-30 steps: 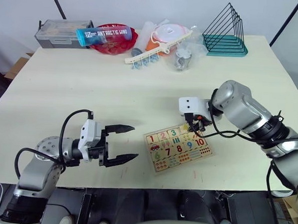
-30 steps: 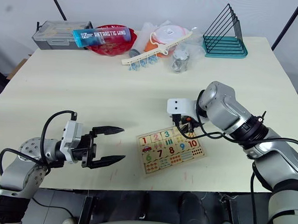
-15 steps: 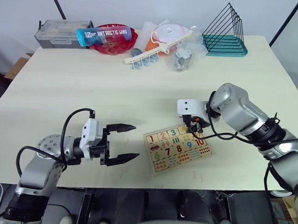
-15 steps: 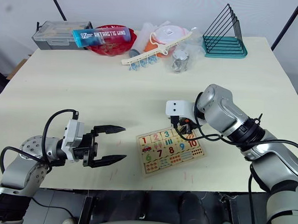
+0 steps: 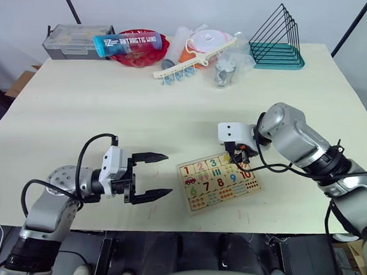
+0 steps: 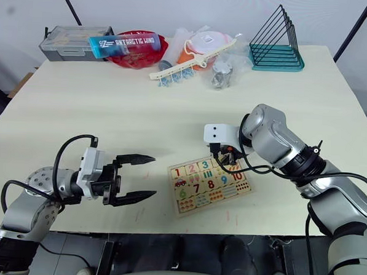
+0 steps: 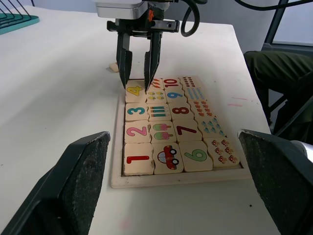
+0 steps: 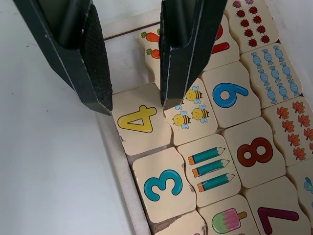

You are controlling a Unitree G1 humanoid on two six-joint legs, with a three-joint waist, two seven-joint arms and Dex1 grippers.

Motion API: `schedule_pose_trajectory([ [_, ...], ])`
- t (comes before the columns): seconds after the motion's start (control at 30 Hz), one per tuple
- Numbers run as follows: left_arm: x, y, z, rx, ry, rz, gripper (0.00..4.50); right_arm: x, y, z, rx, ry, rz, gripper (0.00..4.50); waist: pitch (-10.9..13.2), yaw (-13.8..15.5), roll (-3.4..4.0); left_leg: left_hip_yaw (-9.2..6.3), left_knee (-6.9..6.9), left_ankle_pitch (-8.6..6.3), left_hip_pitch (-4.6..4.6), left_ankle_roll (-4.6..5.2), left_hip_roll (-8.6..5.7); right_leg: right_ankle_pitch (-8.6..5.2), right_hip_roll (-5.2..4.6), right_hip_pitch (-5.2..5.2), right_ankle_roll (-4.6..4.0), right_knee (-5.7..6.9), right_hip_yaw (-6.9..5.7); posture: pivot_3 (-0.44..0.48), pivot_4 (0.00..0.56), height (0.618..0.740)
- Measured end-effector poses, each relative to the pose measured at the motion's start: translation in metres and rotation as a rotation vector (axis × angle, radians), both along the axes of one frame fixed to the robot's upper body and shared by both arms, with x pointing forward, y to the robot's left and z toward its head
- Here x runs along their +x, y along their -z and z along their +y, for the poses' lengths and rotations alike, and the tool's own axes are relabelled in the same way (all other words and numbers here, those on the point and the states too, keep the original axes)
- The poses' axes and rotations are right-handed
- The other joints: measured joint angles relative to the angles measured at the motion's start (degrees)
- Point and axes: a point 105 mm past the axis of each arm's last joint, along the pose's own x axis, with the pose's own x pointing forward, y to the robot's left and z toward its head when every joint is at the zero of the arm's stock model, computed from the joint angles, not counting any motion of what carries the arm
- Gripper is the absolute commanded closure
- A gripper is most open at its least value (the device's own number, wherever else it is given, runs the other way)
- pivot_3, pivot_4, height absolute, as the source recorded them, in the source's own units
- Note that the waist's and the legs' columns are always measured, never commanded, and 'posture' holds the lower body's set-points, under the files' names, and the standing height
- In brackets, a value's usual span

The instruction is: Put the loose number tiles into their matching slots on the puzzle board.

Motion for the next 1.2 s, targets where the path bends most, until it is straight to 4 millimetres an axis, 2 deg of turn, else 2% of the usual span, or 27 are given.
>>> schedule_pose_trajectory([
  [0.37, 0.0, 0.0, 0.0, 0.0, 0.0, -0.005, 0.0, -0.001, 0.001, 0.0, 0.007, -0.016, 0.004, 3.67, 0.0, 0.0, 0.0, 0.0, 0.0, 0.0, 0.0, 0.0, 0.0, 0.0, 0.0, 0.0, 0.0, 0.0, 0.0, 0.0, 0.15, 0.74],
  [0.43, 0.0, 0.0, -0.001, -0.001, 0.002, -0.005, 0.0, 0.0, 0.001, 0.0, 0.008, -0.017, 0.003, 2.66, 0.0, 0.0, 0.0, 0.0, 0.0, 0.0, 0.0, 0.0, 0.0, 0.0, 0.0, 0.0, 0.0, 0.0, 0.0, 0.0, 0.15, 0.74],
  [0.5, 0.0, 0.001, -0.002, 0.001, 0.006, -0.005, 0.0, -0.002, 0.004, -0.001, 0.008, -0.017, 0.016, 2.0, 0.0, 0.0, 0.0, 0.0, 0.0, 0.0, 0.0, 0.0, 0.0, 0.0, 0.0, 0.0, 0.0, 0.0, -0.01, 0.0, 0.15, 0.74],
  [0.6, 0.002, 0.003, 0.0, 0.005, -0.002, -0.003, 0.0, -0.003, 0.006, -0.001, 0.008, -0.027, 0.021, 0.66, 0.0, 0.0, 0.01, 0.0, 0.0, 0.0, 0.0, 0.0, -0.01, 0.0, 0.0, 0.0, 0.0, 0.0, 0.0, 0.0, 0.15, 0.74],
  [0.63, 0.002, 0.003, 0.0, 0.007, -0.002, -0.005, 0.0, -0.003, 0.006, -0.001, 0.007, -0.027, 0.021, 0.03, 0.0, 0.0, 0.01, 0.0, 0.0, 0.0, 0.0, 0.0, -0.01, 0.0, 0.0, 0.0, 0.0, 0.0, 0.0, 0.0, 0.15, 0.74],
  [0.83, 0.004, 0.004, 0.0, 0.007, -0.004, -0.001, 0.0, -0.003, 0.006, -0.005, 0.026, -0.02, 0.029, 0.03, 0.0, 0.0, 0.01, 0.01, 0.0, 0.0, -0.01, 0.0, -0.01, 0.0, -0.01, 0.0, 0.0, 0.0, 0.0, 0.0, 0.15, 0.74],
  [1.03, 0.004, 0.004, 0.0, 0.006, -0.005, 0.001, 0.0, 0.003, -0.011, -0.012, 0.187, 0.061, 0.0, 0.03, 0.0, 0.1, 0.01, 0.0, 0.0, 0.0, -0.01, 0.0, -0.01, 0.0, -0.02, 0.01, 0.0, -0.01, 0.0, 0.0, 0.15, 0.74],
  [1.13, 0.004, 0.004, 0.0, 0.005, -0.005, -0.001, 0.0, 0.004, -0.014, -0.014, 0.282, 0.103, -0.005, 0.82, 0.0, 0.1, 0.0, 0.0, 0.0, 0.0, -0.01, 0.0, 0.0, 0.0, -0.01, 0.01, 0.0, 0.0, 0.0, 0.0, 0.15, 0.74],
  [1.2, 0.004, 0.004, 0.0, 0.003, -0.005, -0.001, 0.0, 0.003, -0.016, -0.015, 0.368, 0.131, -0.014, 1.84, 0.0, 0.1, 0.0, 0.0, 0.0, 0.0, -0.02, 0.0, 0.0, 0.0, -0.01, 0.01, 0.0, 0.0, 0.0, 0.0, 0.15, 0.74],
])
